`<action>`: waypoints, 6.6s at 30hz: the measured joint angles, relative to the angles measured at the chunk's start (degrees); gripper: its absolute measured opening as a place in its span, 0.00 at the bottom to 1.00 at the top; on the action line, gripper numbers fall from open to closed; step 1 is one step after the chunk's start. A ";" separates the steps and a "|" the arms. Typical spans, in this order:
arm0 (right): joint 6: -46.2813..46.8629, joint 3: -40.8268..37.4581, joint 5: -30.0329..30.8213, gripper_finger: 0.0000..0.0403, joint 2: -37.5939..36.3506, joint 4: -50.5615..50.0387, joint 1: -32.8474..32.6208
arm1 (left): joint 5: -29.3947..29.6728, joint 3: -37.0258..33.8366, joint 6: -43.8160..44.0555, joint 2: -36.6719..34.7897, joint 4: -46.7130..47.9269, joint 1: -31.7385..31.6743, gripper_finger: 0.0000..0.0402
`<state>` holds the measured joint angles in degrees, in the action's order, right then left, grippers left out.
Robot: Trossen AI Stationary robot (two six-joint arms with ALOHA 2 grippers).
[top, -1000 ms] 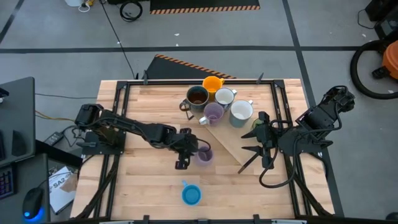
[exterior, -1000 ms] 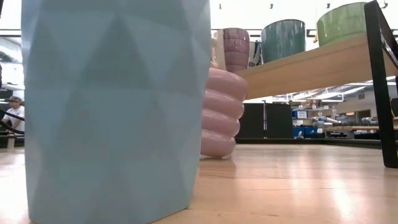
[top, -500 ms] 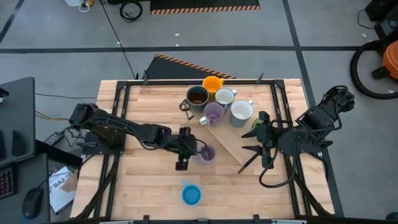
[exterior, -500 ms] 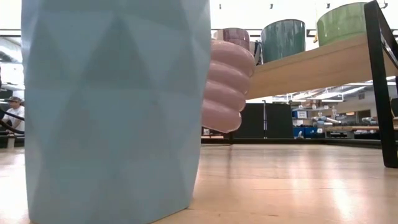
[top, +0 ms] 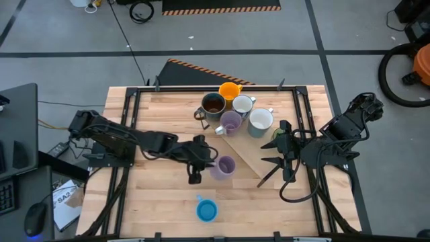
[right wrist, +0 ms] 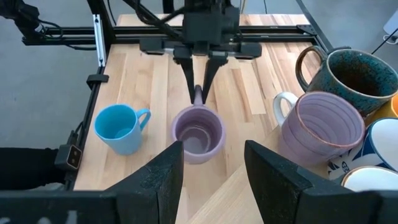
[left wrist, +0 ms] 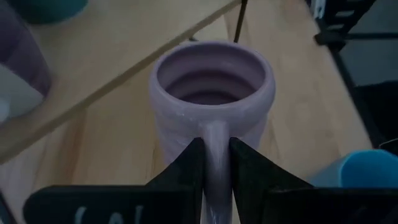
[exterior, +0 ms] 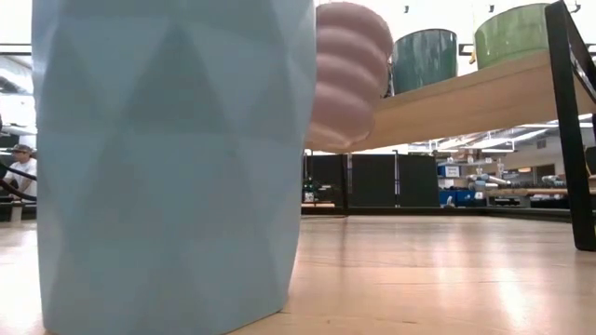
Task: Place coffee mugs
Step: Put the purple mug on the shelf
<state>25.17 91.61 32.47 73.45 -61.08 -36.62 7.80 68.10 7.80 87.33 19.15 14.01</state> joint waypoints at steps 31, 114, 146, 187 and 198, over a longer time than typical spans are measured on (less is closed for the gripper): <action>0.15 0.00 0.07 0.44 0.00 0.41 0.00 | 0.04 1.38 -4.51 -0.46 -15.03 -0.74 0.15; -17.80 -19.11 -1.95 0.43 0.81 1.60 7.62 | 9.14 1.38 -13.59 12.11 -50.89 -4.80 0.15; -24.34 -17.79 -13.06 0.16 0.68 2.06 11.32 | 9.31 1.64 -11.92 11.72 -42.38 -3.52 0.19; -26.25 -14.47 -18.40 0.16 0.28 -1.08 12.09 | 13.24 1.31 -14.16 11.45 -30.62 0.25 0.43; -25.26 -14.47 -18.91 0.18 0.26 -1.92 13.03 | 13.55 1.33 -12.88 11.39 -30.28 0.51 0.43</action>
<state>-0.09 77.14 13.56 73.71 -63.00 -23.59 21.35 69.43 -5.07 98.72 -11.13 14.52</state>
